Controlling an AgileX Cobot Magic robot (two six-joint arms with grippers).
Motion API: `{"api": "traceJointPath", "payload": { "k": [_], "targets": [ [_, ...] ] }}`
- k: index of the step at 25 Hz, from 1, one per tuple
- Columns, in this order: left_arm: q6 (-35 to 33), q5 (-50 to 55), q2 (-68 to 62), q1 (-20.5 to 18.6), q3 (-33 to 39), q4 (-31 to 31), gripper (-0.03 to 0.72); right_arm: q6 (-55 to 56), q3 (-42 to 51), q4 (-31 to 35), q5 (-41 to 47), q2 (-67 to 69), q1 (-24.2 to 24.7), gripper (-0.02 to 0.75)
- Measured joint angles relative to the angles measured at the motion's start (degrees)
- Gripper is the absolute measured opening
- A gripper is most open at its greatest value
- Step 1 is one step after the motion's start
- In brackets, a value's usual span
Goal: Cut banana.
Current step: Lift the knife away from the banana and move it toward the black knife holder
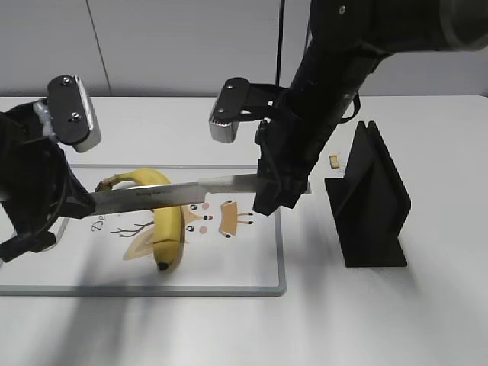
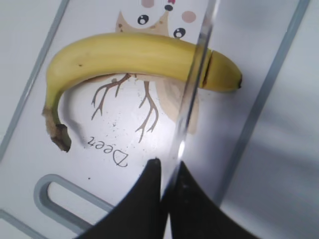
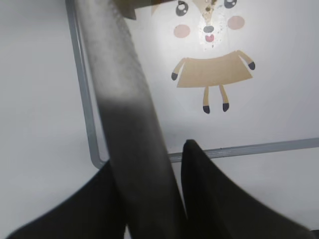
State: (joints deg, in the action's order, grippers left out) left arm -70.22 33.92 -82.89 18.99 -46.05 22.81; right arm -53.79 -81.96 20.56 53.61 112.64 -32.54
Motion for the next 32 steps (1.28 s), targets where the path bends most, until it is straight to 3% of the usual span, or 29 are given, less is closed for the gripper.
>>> {"api": "traceJointPath", "payload": {
  "k": [6,9,11,15,20,25,32],
  "targets": [
    [0.37,0.37,0.45,0.05,0.00,0.43,0.046,-4.24,0.00,0.11,0.88,-0.64,0.00,0.237],
    [1.32,-1.52,0.71,0.05,0.00,1.30,0.196,-4.65,0.10,0.44,2.26,-0.64,0.05,0.211],
    [1.87,-2.68,0.89,-0.01,0.00,1.69,0.342,-4.80,0.18,0.65,2.82,-0.77,0.05,0.171],
    [2.06,-3.83,1.33,-0.01,0.00,2.06,0.541,-6.61,0.29,0.11,3.03,-2.26,0.30,0.171],
    [2.75,-5.93,4.49,-0.06,0.00,2.18,0.586,-7.06,0.29,0.23,3.03,-5.44,0.30,0.171],
    [8.53,-6.01,7.49,-2.05,0.00,2.18,0.588,-5.81,0.29,0.39,4.42,-8.18,0.30,0.171],
    [21.89,-2.88,11.58,-10.95,0.00,0.44,0.588,6.20,0.29,-0.46,5.50,-11.73,0.30,0.171]
  ]
}}
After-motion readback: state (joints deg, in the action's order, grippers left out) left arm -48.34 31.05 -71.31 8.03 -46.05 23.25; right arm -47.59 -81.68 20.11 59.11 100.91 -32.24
